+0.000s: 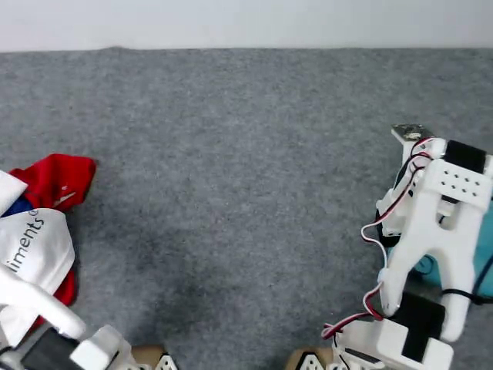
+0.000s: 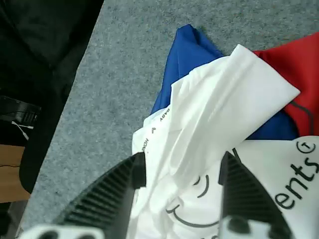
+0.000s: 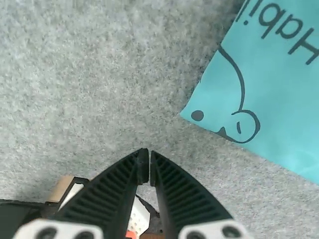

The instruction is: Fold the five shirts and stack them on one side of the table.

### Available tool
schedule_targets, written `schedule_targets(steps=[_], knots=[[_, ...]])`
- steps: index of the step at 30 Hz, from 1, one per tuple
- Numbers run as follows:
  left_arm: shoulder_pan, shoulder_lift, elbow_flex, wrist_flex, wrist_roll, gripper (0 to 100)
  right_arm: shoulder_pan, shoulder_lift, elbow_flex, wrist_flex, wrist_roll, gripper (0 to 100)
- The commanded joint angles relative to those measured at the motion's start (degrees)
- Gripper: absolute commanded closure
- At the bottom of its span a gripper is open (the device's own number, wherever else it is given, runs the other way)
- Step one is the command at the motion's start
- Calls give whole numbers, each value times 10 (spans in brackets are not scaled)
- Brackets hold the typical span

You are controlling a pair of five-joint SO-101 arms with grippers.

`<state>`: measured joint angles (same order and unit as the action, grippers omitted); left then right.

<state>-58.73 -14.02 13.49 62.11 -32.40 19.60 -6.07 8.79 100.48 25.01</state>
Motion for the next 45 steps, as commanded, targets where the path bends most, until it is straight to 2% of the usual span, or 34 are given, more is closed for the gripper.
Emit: schedule_targets(steps=[1,9,11,14,18,22,25,30,33,40,45], knots=[[-3,27,-5,-19,-19,758,-7,-30,-13,24,-10,988],[-5,148,-5,-85,-22,776,-7,-30,-13,24,-10,988],[-1,170,-6,-100,-22,841,-7,-30,-13,24,-10,988],[14,174,-6,-107,-22,999,-7,-30,-13,24,-10,988],[29,118,-7,-47,-21,996,-4,-30,-13,24,-10,988],[66,7,-7,25,-17,995,-3,-30,-13,24,-10,988],[104,-90,-7,36,33,995,-3,-30,-13,24,-10,988],[207,-229,-7,37,141,995,-3,-31,-13,25,-10,988],[298,-284,-6,35,183,995,-3,-31,-13,25,-10,988],[516,-303,-6,20,193,995,-2,-36,-4,25,-10,988],[608,-301,-6,-83,190,995,-6,-87,54,22,-7,988]])
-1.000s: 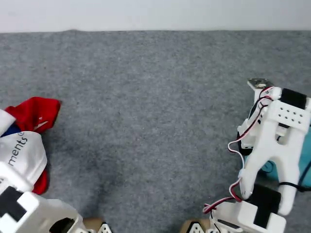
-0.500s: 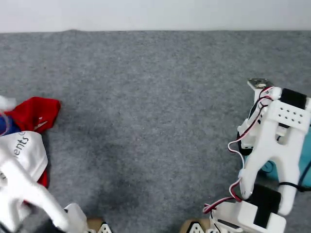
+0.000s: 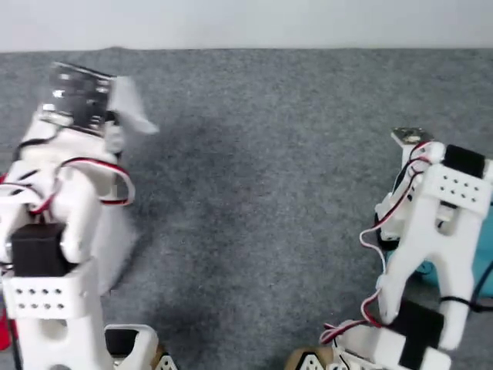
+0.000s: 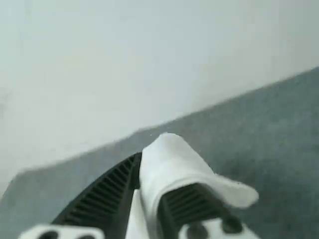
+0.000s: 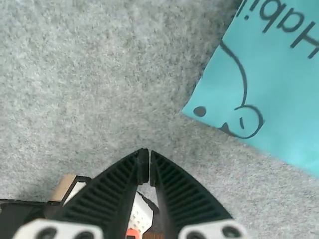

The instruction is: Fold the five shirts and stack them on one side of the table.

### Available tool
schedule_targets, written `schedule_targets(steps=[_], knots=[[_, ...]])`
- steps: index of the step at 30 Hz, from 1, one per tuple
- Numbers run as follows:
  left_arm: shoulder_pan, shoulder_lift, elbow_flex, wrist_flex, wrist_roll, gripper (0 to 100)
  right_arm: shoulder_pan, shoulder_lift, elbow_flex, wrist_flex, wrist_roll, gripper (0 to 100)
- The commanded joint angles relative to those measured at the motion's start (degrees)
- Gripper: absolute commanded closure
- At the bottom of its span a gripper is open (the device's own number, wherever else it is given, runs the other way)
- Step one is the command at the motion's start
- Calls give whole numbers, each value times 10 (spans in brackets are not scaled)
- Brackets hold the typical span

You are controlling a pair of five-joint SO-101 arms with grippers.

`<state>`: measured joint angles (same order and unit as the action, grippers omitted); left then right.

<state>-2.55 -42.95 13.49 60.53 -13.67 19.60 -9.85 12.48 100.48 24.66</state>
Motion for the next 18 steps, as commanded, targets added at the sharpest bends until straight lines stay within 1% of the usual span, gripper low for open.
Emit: schedule_targets(steps=[1,5,7,9,11,14,16,18], knots=[[59,-5,-7,-92,3,995,-6,-61,28,22,-4,988],[87,37,-32,-167,2,995,-4,-93,69,21,-3,988],[89,65,-70,-182,3,995,-4,-105,83,21,-3,988],[84,98,-116,-178,4,995,-6,-116,91,21,-3,988],[76,124,-153,-143,5,995,-7,-124,94,21,-3,988],[59,149,-164,-57,5,995,-9,-128,92,20,-3,988],[46,161,-163,17,5,995,-27,-127,92,19,-3,988],[29,169,-147,77,5,995,-63,-126,91,19,-4,988]])
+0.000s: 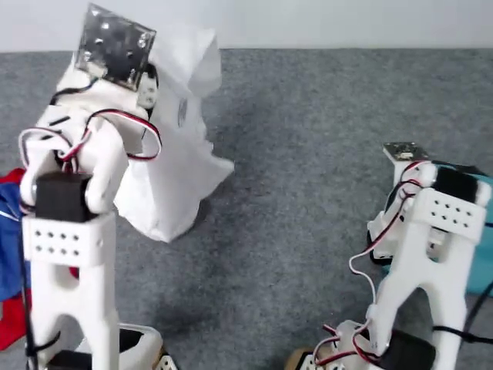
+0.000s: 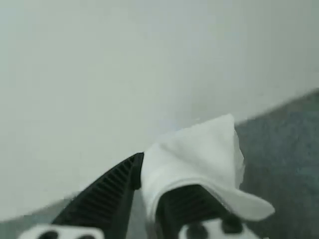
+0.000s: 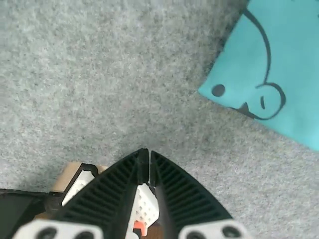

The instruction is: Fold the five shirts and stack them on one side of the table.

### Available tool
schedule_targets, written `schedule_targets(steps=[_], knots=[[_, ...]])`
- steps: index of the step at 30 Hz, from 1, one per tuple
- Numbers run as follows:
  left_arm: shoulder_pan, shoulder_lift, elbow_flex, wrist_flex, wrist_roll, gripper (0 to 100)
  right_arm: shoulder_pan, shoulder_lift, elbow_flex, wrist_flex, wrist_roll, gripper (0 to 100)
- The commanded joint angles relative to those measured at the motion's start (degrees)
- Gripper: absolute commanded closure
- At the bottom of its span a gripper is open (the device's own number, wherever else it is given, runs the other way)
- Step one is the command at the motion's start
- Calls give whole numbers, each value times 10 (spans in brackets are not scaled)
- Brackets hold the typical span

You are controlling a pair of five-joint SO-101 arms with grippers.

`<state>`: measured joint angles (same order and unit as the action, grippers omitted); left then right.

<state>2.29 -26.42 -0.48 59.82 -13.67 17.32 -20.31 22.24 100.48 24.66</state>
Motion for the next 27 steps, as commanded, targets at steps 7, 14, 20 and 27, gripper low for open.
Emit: schedule_targets(steps=[7,14,20,27], knots=[[-116,5,106,196,1,995,-222,-19,-6,-37,-6,988],[-235,5,242,208,-8,995,-342,-18,-6,-162,-7,988],[-298,6,321,170,-64,995,-450,7,-6,-213,14,983],[-358,10,388,119,-64,995,-496,173,-122,-200,22,918]])
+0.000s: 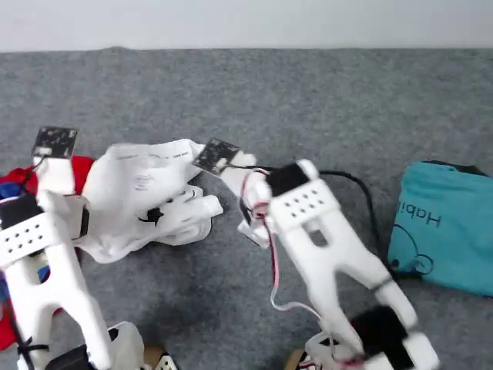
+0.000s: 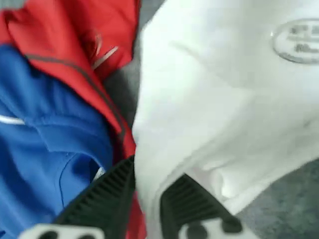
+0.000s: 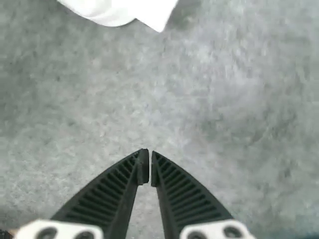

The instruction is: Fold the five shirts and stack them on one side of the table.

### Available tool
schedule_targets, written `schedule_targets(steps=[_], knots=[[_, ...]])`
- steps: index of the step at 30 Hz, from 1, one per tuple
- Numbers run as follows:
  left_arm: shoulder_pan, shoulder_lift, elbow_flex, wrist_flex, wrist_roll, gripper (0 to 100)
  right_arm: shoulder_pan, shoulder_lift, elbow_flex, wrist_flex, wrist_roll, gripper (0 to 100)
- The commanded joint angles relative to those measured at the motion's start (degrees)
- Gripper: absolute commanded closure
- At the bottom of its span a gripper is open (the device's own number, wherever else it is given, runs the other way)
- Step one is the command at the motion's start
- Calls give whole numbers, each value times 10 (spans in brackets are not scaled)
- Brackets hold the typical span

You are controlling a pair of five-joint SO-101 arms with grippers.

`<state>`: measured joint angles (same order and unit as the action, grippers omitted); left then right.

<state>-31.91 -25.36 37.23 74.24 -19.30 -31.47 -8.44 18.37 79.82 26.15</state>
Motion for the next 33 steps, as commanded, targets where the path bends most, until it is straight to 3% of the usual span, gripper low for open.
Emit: schedule_targets(steps=[1,4,12,18,30,33], knots=[[-18,-1,18,-30,-8,995,-8,82,-118,15,7,882],[-18,-4,32,-36,-9,995,-14,166,-227,56,6,802],[-18,-2,35,-36,-9,995,-67,359,-481,170,66,798],[-19,-2,36,-48,-10,995,-93,465,-622,216,71,798],[-19,-2,36,-47,-8,995,-102,608,-771,225,71,802],[-20,-4,36,-47,-8,995,-102,625,-803,226,71,870]])
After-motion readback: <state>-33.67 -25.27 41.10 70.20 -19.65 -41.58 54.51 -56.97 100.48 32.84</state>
